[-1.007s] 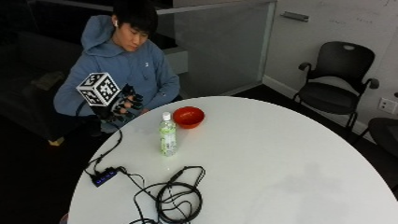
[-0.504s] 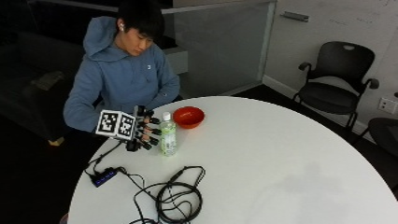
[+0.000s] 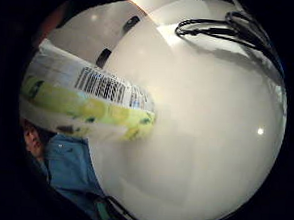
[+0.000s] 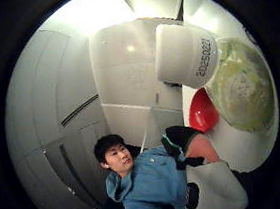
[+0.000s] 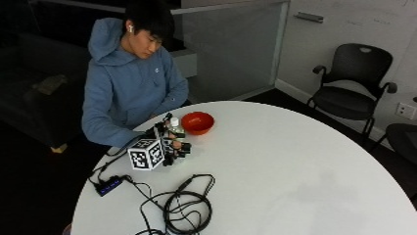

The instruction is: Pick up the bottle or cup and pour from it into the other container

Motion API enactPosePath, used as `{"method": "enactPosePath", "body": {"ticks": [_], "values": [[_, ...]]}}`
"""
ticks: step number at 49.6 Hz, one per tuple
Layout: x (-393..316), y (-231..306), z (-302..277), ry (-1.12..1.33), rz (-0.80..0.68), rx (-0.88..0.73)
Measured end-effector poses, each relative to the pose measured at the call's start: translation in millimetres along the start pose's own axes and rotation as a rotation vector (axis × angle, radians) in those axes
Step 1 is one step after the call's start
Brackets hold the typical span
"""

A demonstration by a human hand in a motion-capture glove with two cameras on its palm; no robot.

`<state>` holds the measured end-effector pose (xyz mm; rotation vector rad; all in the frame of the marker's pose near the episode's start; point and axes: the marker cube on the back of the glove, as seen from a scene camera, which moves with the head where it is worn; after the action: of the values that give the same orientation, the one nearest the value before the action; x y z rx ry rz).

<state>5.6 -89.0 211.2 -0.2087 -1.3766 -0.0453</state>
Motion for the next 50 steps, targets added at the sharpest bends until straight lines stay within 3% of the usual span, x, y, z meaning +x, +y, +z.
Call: {"method": "enactPosePath", "body": {"ticks": [6, 22, 32, 50], "values": [[3.5, -9.8, 9.1, -0.102, -0.034, 0.080], [4.7, -17.9, 29.4, -0.097, -0.027, 0.213], [-28.2, -26.4, 49.2, 0.090, -0.010, 0.091], [-108.3, -45.7, 92.4, 0.951, -0.002, -0.367]]}}
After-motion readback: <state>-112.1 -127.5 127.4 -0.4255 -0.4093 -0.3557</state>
